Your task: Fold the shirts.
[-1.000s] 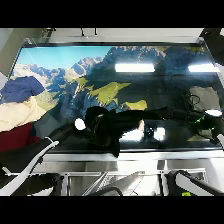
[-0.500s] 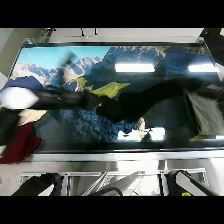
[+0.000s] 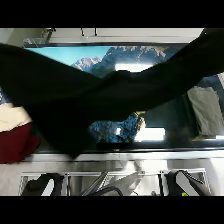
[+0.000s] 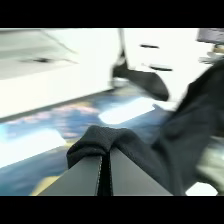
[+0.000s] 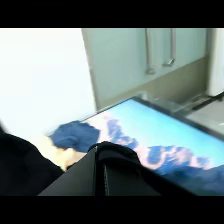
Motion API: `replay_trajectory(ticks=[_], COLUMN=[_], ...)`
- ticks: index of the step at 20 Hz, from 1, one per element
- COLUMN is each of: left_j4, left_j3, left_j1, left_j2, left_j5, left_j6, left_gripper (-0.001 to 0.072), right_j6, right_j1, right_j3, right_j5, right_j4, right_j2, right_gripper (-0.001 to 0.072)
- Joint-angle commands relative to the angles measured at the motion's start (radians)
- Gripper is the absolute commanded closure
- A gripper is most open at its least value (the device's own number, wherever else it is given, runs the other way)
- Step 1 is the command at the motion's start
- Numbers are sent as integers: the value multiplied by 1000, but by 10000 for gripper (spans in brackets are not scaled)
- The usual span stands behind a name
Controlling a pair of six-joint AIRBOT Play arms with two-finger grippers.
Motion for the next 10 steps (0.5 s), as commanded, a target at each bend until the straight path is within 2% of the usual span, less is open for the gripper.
replay_trajectory(ticks=[1,3,6,8,10], left_j4=[5,3,-38,-55,-54], left_j3=[-7,-119,-270,-344,-397], left_j1=[220,275,262,196,132], left_j2=[34,15,-95,-198,-325], left_j5=[-91,-79,-114,-101,-42], left_j6=[27,34,98,150,189], left_gripper=[693,693,693,693,693], right_j6=[0,-12,-65,-120,-176], right_j1=[-2,-2,10,117,298], right_j3=[67,54,-46,-153,-255], right_j5=[-120,-127,-119,-132,-241], right_j4=[-169,-180,-74,-76,-164], right_j2=[55,26,-84,-187,-310], right_gripper=[694,693,694,693,694])
